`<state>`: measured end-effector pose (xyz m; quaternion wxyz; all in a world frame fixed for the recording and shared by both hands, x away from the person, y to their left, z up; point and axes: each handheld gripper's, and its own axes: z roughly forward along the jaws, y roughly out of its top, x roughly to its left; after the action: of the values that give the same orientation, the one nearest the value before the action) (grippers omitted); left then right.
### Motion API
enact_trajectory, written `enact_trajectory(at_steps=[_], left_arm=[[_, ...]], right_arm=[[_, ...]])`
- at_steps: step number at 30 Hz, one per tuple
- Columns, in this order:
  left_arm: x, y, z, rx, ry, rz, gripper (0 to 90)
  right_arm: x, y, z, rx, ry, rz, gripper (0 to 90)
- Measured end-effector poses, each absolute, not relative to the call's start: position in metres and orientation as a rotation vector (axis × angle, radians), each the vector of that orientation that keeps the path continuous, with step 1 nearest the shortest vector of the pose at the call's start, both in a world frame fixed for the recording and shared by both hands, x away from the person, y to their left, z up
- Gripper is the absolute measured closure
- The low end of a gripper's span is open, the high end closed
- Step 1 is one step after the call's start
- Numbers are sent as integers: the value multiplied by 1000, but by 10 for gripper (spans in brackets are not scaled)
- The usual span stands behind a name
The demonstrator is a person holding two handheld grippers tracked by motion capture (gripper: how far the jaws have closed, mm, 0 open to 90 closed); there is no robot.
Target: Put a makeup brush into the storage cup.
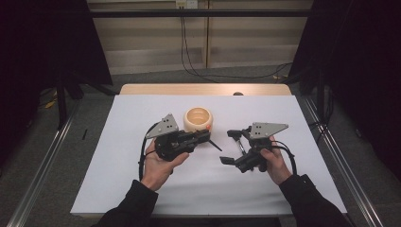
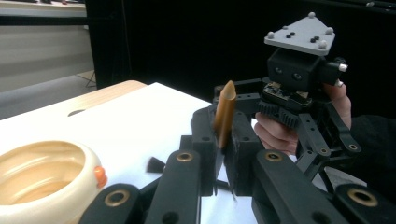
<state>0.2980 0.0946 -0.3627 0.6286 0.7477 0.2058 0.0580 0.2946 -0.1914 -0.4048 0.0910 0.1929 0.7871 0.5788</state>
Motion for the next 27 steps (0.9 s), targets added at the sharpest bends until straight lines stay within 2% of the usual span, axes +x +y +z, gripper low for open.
enact_trajectory(at_steps=[27], left_arm=[[304,114,-356,1736,529,157,840]], right_arm=[[253,-241,-411,829,2023,1570,7]])
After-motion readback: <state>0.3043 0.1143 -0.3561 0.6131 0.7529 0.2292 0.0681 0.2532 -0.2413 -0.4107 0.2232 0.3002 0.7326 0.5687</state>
